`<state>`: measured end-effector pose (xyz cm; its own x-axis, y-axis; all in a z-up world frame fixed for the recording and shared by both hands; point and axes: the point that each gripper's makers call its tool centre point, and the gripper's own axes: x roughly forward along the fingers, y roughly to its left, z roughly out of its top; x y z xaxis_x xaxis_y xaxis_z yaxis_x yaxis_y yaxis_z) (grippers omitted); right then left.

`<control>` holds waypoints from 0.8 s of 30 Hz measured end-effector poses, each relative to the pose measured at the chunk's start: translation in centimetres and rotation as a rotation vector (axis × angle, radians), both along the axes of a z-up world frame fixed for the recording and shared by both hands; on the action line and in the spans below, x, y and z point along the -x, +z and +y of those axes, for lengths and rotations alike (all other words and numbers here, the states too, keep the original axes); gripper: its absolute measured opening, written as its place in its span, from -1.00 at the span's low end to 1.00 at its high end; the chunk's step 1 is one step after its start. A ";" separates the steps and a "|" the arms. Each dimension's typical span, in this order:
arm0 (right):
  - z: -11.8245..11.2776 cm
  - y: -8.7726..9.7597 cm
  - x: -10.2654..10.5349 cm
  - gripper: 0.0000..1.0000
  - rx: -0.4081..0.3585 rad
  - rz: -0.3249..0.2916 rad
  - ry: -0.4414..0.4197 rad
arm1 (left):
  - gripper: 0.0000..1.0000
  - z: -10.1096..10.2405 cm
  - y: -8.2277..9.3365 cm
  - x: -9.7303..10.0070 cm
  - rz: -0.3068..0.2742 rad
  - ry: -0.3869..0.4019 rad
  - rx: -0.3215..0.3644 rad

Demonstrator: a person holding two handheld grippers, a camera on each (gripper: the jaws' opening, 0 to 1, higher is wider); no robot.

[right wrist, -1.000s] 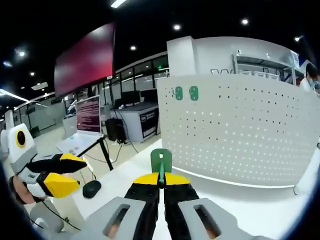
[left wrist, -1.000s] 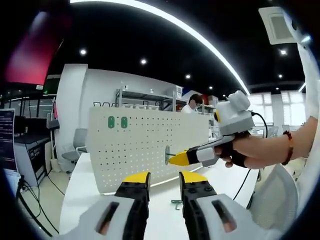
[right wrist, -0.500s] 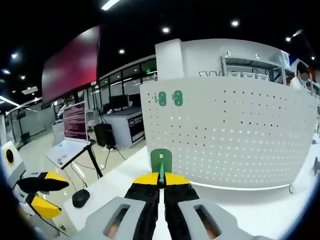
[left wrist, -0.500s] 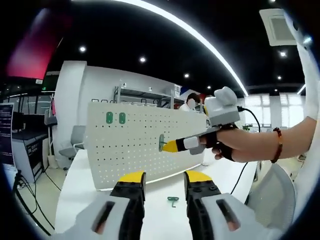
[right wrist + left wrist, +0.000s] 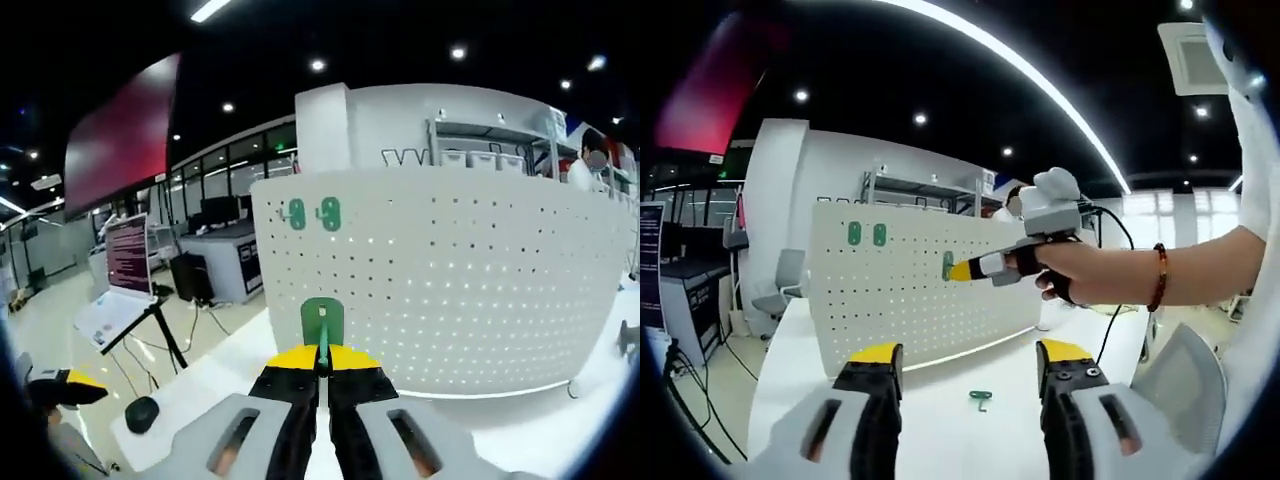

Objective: Insert the hook assembly into the mounting plate slot until the hook locks in place.

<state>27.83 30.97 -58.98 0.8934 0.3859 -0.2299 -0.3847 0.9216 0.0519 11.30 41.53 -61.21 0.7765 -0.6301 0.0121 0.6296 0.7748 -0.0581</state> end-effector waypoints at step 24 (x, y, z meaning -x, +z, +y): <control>0.2 3.0 -3.9 -0.99 0.006 -0.050 -0.028 | 1.00 -0.4 0.5 0.4 -0.004 0.002 0.040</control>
